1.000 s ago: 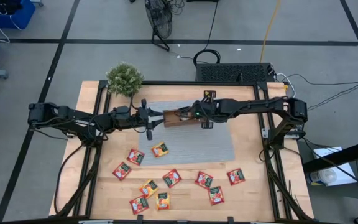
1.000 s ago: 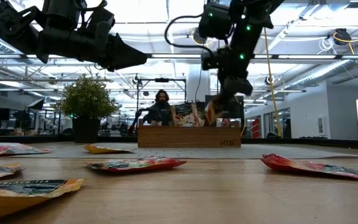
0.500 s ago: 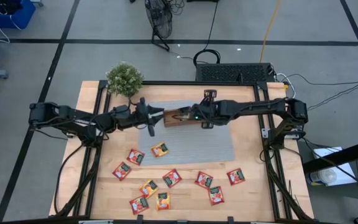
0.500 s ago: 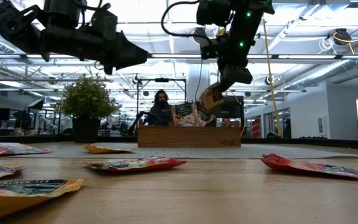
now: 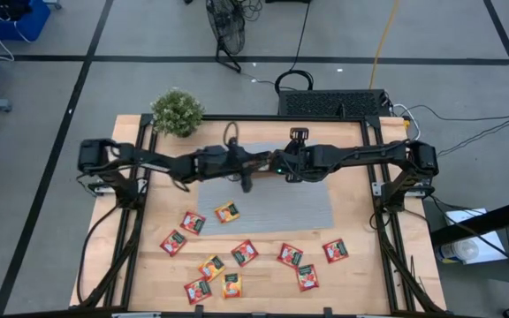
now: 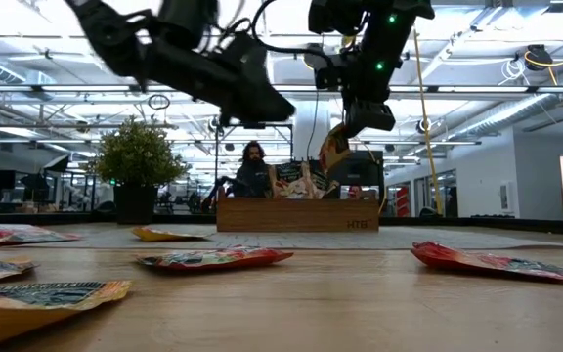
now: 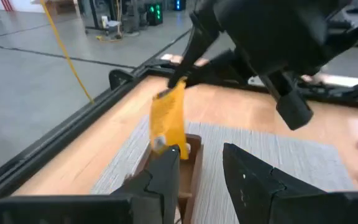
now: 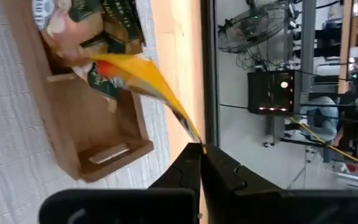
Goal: Pick & Place Tea
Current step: Put the yellow tea bag into the right section of the wooden organizer
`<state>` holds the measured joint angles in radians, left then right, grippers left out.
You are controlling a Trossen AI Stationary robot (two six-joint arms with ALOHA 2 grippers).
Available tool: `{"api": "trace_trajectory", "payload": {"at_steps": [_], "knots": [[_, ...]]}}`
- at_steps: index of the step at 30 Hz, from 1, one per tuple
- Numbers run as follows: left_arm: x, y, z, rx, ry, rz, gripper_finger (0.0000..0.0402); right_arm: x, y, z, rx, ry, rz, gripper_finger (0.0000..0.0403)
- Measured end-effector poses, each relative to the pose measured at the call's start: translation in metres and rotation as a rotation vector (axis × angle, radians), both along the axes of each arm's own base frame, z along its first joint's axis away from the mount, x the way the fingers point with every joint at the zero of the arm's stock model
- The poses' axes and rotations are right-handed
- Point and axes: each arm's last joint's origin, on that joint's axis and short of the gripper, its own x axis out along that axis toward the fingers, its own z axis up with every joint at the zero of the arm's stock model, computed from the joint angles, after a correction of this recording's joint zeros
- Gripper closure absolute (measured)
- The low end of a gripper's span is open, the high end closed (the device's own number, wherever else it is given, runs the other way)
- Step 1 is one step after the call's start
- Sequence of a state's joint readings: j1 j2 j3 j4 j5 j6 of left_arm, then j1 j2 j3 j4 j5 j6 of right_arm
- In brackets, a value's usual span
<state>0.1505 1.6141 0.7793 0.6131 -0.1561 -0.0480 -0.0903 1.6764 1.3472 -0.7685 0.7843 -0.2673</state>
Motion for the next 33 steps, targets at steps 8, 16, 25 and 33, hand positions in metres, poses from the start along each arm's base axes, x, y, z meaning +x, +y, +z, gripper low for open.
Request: {"api": "trace_trajectory", "payload": {"at_steps": [8, 16, 25, 33], "knots": [[0.032, 0.005, -0.011, 0.011, 0.035, -0.005, 0.0275, 0.003, 0.006, 0.002, -0.005, -0.028, 0.027, 0.0403], [0.039, 0.012, -0.013, 0.014, 0.039, 0.021, 0.0275, -0.004, 0.019, 0.025, -0.008, -0.13, 0.061, 0.0403], [0.037, 0.021, -0.013, 0.007, 0.036, 0.047, 0.0275, -0.011, 0.042, 0.046, 0.025, -0.25, 0.13, 0.0403], [0.036, 0.02, -0.017, 0.012, 0.077, 0.039, 0.0275, -0.013, 0.048, 0.041, 0.161, -0.255, 0.154, 0.0403]]}}
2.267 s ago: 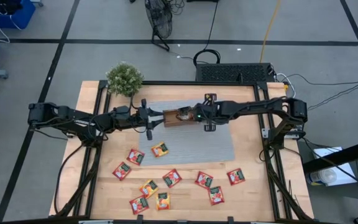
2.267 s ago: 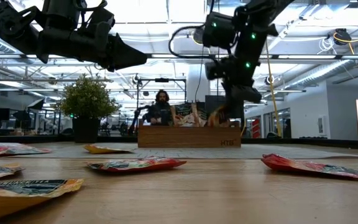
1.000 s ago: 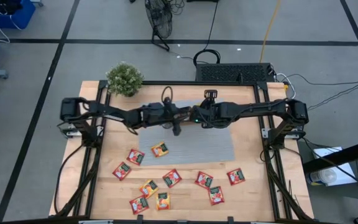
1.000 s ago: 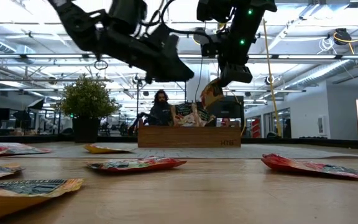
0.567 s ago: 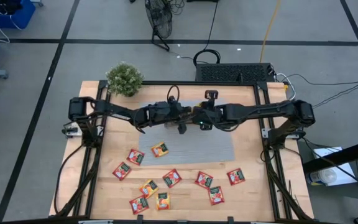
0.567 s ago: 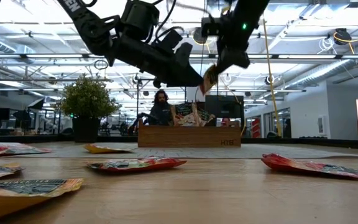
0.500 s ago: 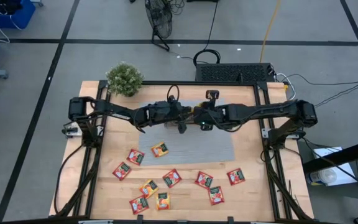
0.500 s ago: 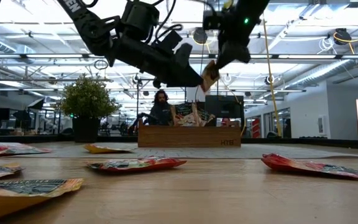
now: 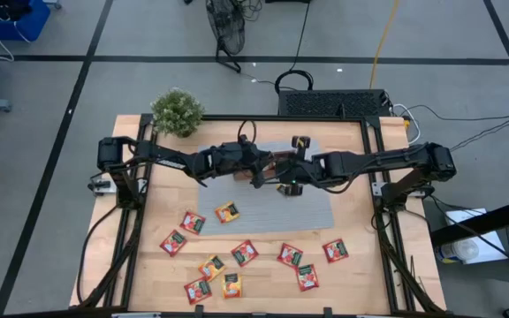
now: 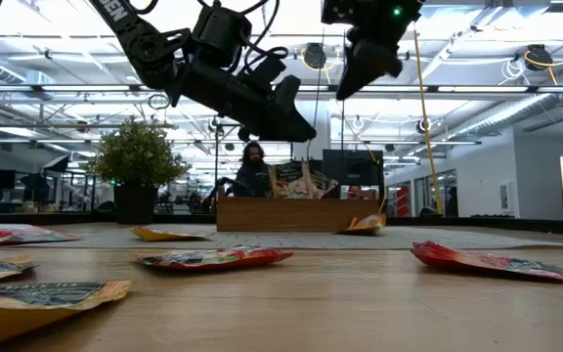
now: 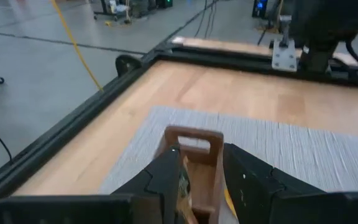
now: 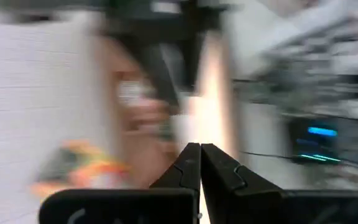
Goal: Pick & Place Tea
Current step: Put the yellow tea bag into the right section of the wooden organizer
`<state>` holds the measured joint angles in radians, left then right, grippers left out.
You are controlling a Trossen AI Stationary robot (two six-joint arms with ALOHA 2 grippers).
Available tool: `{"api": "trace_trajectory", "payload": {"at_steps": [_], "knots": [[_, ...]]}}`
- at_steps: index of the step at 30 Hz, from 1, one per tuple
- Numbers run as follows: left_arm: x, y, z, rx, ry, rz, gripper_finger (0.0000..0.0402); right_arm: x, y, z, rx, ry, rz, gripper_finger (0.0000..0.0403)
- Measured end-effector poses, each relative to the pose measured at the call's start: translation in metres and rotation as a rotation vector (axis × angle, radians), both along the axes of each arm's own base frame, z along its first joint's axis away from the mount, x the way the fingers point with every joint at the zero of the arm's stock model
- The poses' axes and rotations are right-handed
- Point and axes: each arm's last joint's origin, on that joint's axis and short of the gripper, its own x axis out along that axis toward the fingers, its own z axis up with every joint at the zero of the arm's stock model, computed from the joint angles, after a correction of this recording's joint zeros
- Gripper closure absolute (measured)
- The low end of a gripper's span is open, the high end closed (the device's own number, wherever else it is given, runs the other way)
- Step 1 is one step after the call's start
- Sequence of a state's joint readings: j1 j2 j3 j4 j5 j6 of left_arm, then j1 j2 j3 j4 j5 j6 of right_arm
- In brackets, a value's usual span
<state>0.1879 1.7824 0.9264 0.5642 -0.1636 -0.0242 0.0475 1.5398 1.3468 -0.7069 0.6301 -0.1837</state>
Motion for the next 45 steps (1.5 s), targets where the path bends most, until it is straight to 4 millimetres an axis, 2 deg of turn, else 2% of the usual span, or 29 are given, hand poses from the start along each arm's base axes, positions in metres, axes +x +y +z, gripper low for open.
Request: {"api": "trace_trajectory", "payload": {"at_steps": [3, 5, 9, 12, 14, 18, 21, 24, 27, 34, 40, 43, 45], "knots": [[-0.002, -0.001, -0.006, -0.018, 0.068, -0.018, 0.0275, 0.0, 0.006, -0.008, 0.326, -0.006, 0.11, 0.0403], [-0.004, -0.001, -0.011, -0.033, 0.119, -0.029, 0.0275, 0.002, 0.009, -0.022, 0.437, 0.003, 0.172, 0.0401], [-0.006, -0.003, -0.016, -0.045, 0.179, -0.034, 0.0275, -0.012, 0.004, -0.063, 0.348, 0.145, 0.167, 0.0373], [-0.006, -0.006, -0.017, -0.046, 0.191, -0.042, 0.0275, -0.024, -0.007, -0.088, 0.264, 0.234, 0.171, 0.0331], [-0.006, -0.008, -0.017, -0.045, 0.189, -0.047, 0.0275, -0.033, -0.017, -0.101, 0.273, 0.286, 0.141, 0.0303], [-0.005, -0.01, -0.017, -0.045, 0.188, -0.056, 0.0275, -0.044, -0.034, -0.121, 0.424, 0.245, 0.07, 0.0264], [-0.005, -0.01, -0.017, -0.047, 0.188, -0.055, 0.0275, -0.048, -0.042, -0.133, 0.413, 0.201, 0.057, 0.0255], [-0.005, -0.01, -0.017, -0.058, 0.184, -0.051, 0.0275, -0.047, -0.046, -0.139, 0.363, 0.134, 0.076, 0.0263], [-0.005, -0.014, -0.017, -0.059, 0.183, -0.061, 0.0275, -0.046, -0.045, -0.141, 0.351, 0.11, 0.095, 0.0288], [-0.003, -0.025, -0.017, -0.012, 0.199, -0.11, 0.0275, -0.045, -0.043, -0.142, 0.392, 0.099, 0.097, 0.0392], [-0.003, -0.026, -0.017, -0.005, 0.201, -0.115, 0.0275, -0.042, -0.028, -0.142, 0.589, 0.078, 0.271, 0.0395], [-0.003, -0.026, -0.017, -0.005, 0.2, -0.115, 0.0275, -0.038, -0.017, -0.14, 0.595, 0.06, 0.346, 0.0401], [-0.003, -0.026, -0.017, -0.005, 0.2, -0.115, 0.0275, -0.036, -0.011, -0.139, 0.518, 0.061, 0.353, 0.0399]]}}
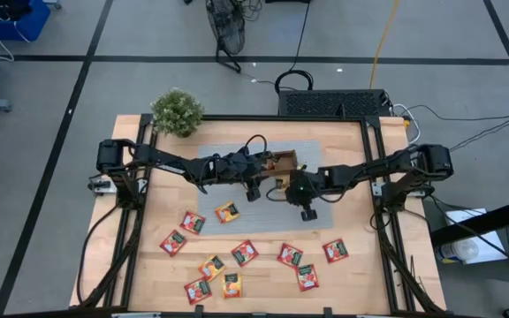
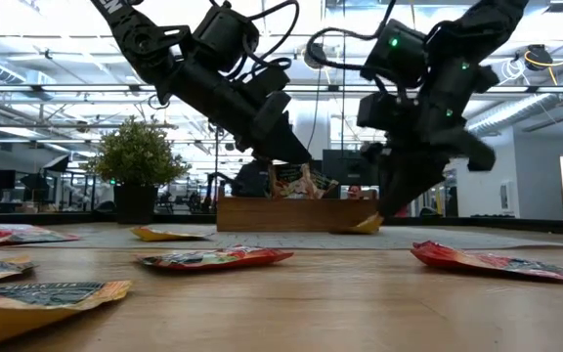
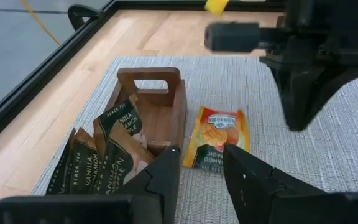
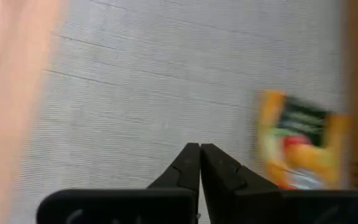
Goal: Pick & Place Tea
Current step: Put the yellow tea bag into the right section of the wooden organizer
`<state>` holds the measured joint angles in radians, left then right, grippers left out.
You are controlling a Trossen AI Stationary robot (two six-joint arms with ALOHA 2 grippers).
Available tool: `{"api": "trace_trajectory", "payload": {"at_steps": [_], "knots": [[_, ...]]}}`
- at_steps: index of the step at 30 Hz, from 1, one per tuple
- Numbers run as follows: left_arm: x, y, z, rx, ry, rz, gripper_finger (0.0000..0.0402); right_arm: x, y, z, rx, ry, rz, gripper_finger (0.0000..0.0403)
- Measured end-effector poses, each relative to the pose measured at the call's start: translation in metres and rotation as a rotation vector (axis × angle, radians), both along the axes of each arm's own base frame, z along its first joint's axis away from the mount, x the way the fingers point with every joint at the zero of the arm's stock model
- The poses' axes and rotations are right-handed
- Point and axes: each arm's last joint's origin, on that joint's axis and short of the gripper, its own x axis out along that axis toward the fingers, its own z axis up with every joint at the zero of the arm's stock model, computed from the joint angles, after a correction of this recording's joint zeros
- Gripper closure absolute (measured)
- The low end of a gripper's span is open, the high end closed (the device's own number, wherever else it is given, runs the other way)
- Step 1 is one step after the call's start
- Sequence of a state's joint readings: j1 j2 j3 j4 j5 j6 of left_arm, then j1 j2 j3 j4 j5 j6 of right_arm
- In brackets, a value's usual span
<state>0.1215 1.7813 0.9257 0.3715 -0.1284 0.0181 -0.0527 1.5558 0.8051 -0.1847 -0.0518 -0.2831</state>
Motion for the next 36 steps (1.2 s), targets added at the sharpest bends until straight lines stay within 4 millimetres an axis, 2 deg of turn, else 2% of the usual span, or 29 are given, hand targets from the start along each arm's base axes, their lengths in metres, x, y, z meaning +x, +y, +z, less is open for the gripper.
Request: {"api": "trace_trajectory", "payload": {"at_steps": [5, 7, 12, 16, 21, 25, 27, 30, 32, 34, 36], "knots": [[0.0, 0.0, 0.0, -0.002, 0.0, 0.001, 0.0275, -0.001, -0.004, 0.002, -0.414, 0.03, -0.107, 0.0397], [0.0, 0.0, 0.0, -0.004, -0.001, 0.002, 0.0275, 0.0, -0.009, 0.003, -0.499, 0.033, -0.113, 0.04], [0.0, 0.0, 0.0, -0.004, -0.001, 0.002, 0.0275, 0.003, -0.025, -0.001, -0.304, 0.001, -0.061, 0.0402], [0.0, 0.0, 0.0, -0.009, -0.002, 0.005, 0.0275, 0.001, -0.026, -0.013, -0.265, 0.075, -0.067, 0.0402], [0.0, 0.0, 0.0, -0.016, -0.002, 0.008, 0.0275, -0.006, -0.011, -0.017, -0.176, 0.148, -0.033, 0.0403], [0.0, 0.0, 0.0, -0.015, -0.002, 0.008, 0.0275, -0.004, 0.006, -0.01, 0.006, 0.091, -0.002, 0.0403], [0.0, 0.0, 0.0, -0.014, -0.002, 0.008, 0.0275, -0.001, 0.015, -0.005, 0.043, 0.038, 0.039, 0.0403], [0.0, 0.0, 0.0, -0.014, -0.003, 0.008, 0.0275, 0.003, 0.025, 0.002, -0.023, -0.033, 0.111, 0.0403], [0.0, 0.0, 0.0, -0.014, -0.003, 0.008, 0.0275, 0.004, 0.026, 0.003, -0.171, -0.048, 0.142, 0.0403], [0.0, 0.0, 0.0, -0.016, -0.004, 0.009, 0.0275, 0.003, 0.023, 0.003, -0.333, -0.018, 0.161, 0.0402], [0.0, 0.0, 0.0, -0.018, -0.004, 0.01, 0.0275, 0.004, 0.016, 0.0, -0.402, 0.009, 0.183, 0.0392]]}}
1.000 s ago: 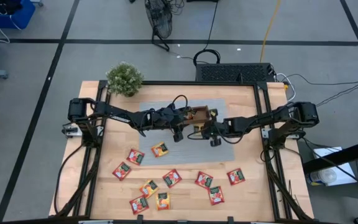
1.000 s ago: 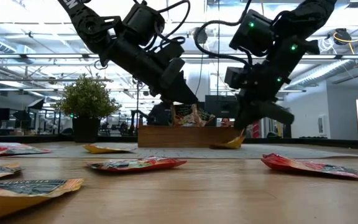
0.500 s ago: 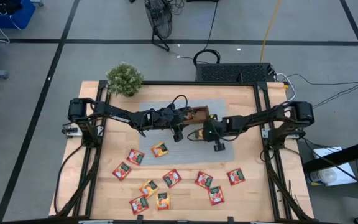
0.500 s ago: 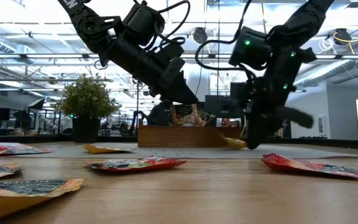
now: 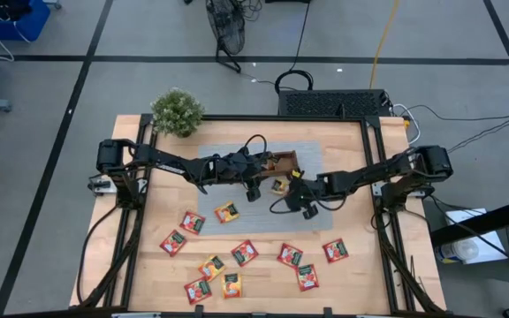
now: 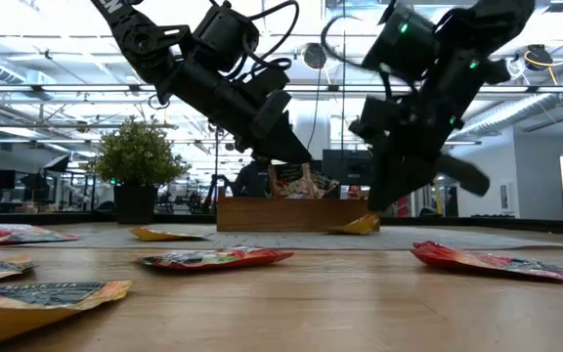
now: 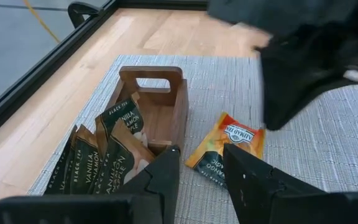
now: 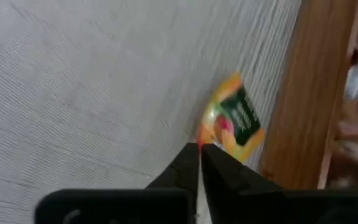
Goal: Pick & Place Tea
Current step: Put the yellow tea bag into the right section of the wooden organizer
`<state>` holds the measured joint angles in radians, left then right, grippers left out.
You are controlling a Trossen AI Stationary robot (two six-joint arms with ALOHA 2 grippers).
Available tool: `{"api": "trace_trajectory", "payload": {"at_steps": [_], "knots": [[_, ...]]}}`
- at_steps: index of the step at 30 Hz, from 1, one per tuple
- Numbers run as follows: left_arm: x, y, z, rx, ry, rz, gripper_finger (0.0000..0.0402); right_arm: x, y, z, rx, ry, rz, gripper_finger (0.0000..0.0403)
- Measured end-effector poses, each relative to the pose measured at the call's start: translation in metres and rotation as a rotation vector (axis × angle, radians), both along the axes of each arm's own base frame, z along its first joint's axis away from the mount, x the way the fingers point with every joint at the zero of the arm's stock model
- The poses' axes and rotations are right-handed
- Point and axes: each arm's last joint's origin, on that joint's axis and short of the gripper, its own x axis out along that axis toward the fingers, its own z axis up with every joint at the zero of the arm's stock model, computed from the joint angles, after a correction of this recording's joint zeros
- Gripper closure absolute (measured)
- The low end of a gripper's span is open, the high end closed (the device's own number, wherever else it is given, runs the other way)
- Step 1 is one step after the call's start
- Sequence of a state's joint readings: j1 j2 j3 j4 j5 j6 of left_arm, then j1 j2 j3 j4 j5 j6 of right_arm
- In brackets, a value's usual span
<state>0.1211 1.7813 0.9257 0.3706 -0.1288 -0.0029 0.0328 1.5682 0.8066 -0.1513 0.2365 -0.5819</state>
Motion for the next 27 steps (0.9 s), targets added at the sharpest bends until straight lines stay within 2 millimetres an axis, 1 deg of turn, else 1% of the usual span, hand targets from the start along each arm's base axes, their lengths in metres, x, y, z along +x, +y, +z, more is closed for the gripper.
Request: {"api": "trace_trajectory", "payload": {"at_steps": [3, 7, 10, 13, 16, 21, 24, 27], "knots": [[0.0, -0.001, 0.0, -0.005, -0.001, -0.001, 0.0275, 0.001, -0.009, -0.003, 0.021, 0.003, -0.016, 0.0357], [0.0, -0.002, 0.0, -0.005, -0.002, -0.003, 0.0275, 0.001, -0.013, -0.004, 0.043, 0.009, -0.017, 0.03], [0.0, -0.002, 0.0, -0.004, -0.003, -0.004, 0.0275, 0.003, -0.013, -0.004, 0.019, 0.001, 0.009, 0.0268], [0.0, -0.002, 0.0, -0.002, -0.002, -0.005, 0.0275, 0.003, -0.014, -0.003, -0.047, 0.009, 0.053, 0.0248], [0.0, -0.002, 0.0, -0.003, -0.002, -0.004, 0.0275, 0.003, -0.016, -0.003, -0.125, 0.028, 0.093, 0.024], [0.0, -0.002, 0.0, -0.002, -0.001, -0.005, 0.0275, 0.006, -0.022, -0.006, -0.147, 0.026, 0.112, 0.0241], [0.0, -0.002, 0.0, -0.002, -0.001, -0.005, 0.0275, 0.009, -0.022, -0.012, -0.116, 0.03, 0.14, 0.0247], [0.0, -0.002, 0.0, -0.002, -0.001, -0.005, 0.0275, 0.011, -0.022, -0.022, -0.121, 0.056, 0.154, 0.0253]]}}
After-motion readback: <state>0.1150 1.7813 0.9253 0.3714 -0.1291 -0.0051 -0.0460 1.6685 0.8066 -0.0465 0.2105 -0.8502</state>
